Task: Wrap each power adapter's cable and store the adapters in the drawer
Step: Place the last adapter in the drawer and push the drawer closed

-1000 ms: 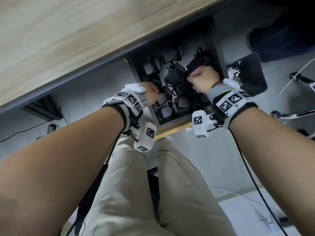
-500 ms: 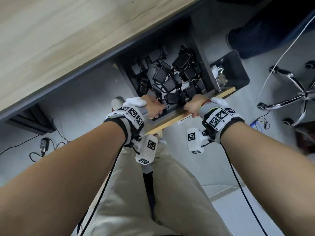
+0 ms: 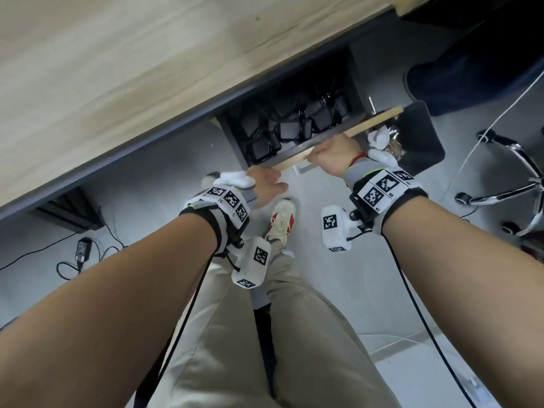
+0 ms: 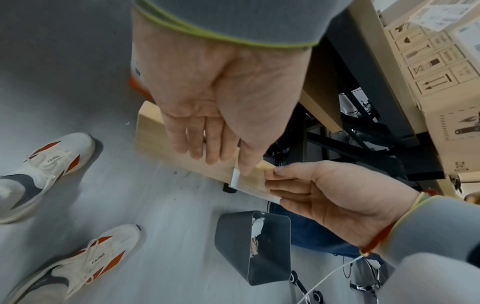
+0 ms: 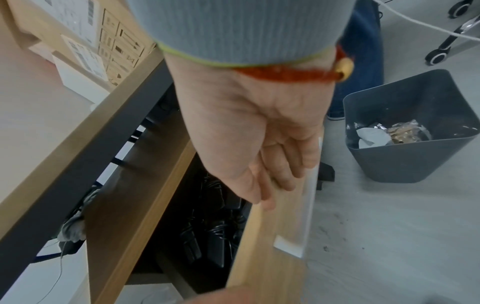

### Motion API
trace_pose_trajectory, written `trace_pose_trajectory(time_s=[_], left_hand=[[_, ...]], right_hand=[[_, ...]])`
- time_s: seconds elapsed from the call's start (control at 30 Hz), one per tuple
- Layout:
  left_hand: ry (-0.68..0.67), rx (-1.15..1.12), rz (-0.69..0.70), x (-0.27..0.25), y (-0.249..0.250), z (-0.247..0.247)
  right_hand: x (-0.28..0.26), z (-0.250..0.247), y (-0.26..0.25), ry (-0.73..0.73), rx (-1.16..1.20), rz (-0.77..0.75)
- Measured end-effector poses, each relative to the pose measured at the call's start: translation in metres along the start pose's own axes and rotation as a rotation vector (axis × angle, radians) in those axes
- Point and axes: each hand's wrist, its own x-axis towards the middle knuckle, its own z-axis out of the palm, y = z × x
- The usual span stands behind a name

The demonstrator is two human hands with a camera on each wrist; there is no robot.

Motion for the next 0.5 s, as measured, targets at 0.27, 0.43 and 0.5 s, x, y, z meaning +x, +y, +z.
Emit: trace_pose_trajectory(time_s=[0.27, 0.43, 0.5], left_hand=[[0.199, -0.092, -0.007, 0.012, -0.021, -0.022], [0.242, -0.076, -0.059, 0.032, -0.034, -0.036], [0.259, -0.060, -0.084, 0.039, -0.038, -0.040]], right_hand=[[0.021, -0.006, -0.025, 0.047, 0.144, -0.211], [0.042, -0.009, -0.023, 0.064, 0.115, -0.263], [0.050, -0.015, -0.023, 0.111, 0.160, -0.298]])
